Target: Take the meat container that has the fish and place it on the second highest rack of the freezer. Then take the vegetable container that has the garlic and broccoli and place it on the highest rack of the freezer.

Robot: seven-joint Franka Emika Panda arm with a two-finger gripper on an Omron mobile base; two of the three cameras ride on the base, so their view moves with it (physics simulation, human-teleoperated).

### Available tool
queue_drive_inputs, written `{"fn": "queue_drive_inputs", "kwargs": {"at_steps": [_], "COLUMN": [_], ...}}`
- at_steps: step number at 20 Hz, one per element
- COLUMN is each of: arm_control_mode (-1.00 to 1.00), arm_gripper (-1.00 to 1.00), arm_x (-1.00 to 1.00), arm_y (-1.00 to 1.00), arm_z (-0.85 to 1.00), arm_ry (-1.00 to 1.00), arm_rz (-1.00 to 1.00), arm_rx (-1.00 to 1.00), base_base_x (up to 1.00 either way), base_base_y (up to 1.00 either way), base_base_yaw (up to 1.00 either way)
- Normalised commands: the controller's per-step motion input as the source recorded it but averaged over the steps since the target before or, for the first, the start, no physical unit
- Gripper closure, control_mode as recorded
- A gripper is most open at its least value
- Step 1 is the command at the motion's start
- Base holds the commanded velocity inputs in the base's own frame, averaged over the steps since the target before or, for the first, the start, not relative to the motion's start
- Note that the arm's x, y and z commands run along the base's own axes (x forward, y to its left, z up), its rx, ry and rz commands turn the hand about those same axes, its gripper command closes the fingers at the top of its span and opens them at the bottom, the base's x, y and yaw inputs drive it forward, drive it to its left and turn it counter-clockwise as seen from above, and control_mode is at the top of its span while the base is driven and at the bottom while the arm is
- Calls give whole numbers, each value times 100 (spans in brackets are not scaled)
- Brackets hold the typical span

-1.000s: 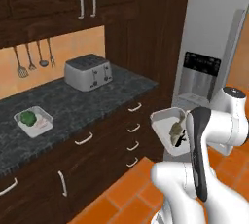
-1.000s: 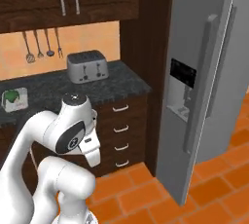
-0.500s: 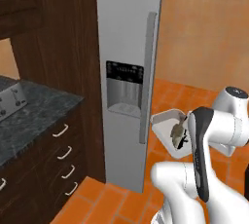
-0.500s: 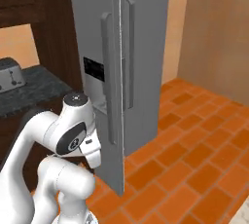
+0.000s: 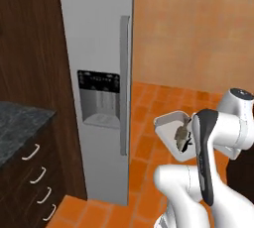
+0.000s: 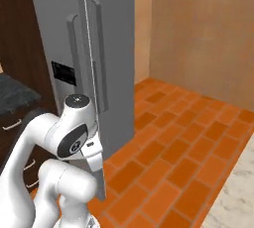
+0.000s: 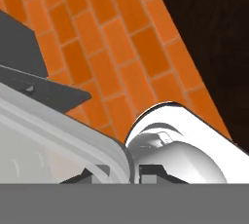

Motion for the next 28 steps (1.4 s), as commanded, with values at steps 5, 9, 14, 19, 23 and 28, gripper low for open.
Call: {"fn": "queue_drive_inputs", "kwargs": {"at_steps": [5, 9, 14, 19, 23, 28], "arm_control_mode": [100, 100, 100, 100, 100, 100], "arm_gripper": [100, 100, 100, 100, 100, 100], "arm_x": [0, 0, 0, 0, 0, 0], "arm_y": [0, 0, 0, 0, 0, 0], "arm_z": [0, 0, 0, 0, 0, 0], "arm_ry": [0, 0, 0, 0, 0, 0], "arm_rz": [0, 0, 0, 0, 0, 0], "arm_rx": [0, 0, 0, 0, 0, 0], "base_base_x": [53, 93, 100, 100, 100, 100], "base_base_y": [-100, -83, -68, -76, -69, 11], "base_base_yaw": [-60, -34, -15, -11, -6, 0]}}
